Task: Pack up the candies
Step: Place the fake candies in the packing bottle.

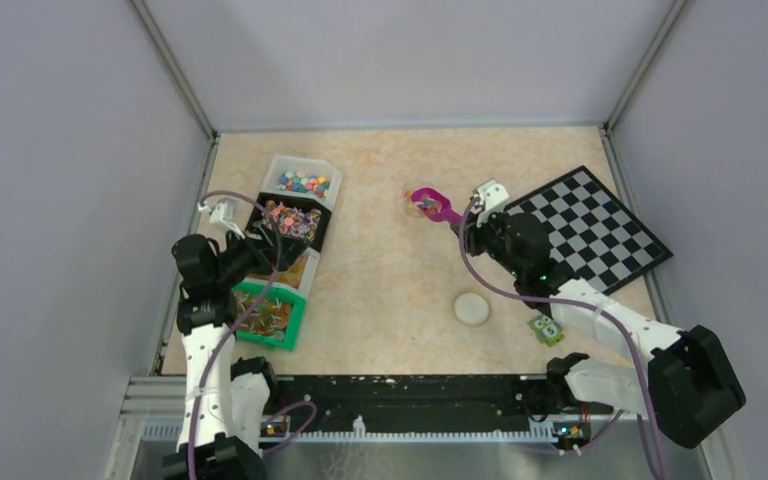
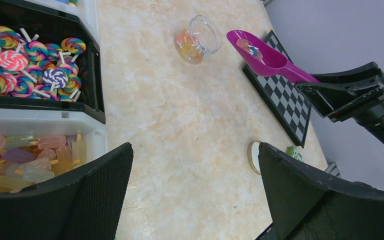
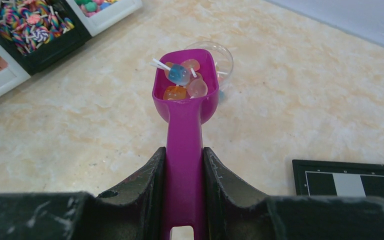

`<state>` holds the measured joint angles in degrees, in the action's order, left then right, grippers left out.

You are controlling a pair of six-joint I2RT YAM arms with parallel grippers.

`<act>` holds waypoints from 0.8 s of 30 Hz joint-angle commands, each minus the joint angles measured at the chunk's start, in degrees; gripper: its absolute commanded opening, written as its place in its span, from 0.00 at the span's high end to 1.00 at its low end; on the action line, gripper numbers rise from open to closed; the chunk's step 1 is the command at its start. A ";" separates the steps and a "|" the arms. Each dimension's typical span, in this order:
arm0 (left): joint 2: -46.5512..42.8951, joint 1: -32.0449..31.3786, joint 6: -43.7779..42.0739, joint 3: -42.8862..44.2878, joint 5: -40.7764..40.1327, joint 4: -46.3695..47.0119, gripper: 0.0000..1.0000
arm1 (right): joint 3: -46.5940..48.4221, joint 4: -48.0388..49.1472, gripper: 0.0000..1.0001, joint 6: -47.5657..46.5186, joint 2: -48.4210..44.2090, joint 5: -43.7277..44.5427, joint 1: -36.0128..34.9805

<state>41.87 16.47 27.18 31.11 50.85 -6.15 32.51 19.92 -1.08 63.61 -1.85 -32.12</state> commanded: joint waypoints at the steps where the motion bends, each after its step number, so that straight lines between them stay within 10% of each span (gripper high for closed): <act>1: -1.91 -1.96 -3.87 0.34 -2.15 -2.09 0.01 | 5.68 -1.97 1.00 -0.20 1.35 1.63 1.34; 24: -5.42 -2.44 -0.87 -1.54 -5.55 -0.76 0.01 | 19.42 -16.65 1.00 -0.06 10.77 4.16 2.99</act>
<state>37.34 14.15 26.96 28.49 45.82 -7.68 48.10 3.36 -1.04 73.32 2.57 -29.71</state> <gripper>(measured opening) 0.987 0.271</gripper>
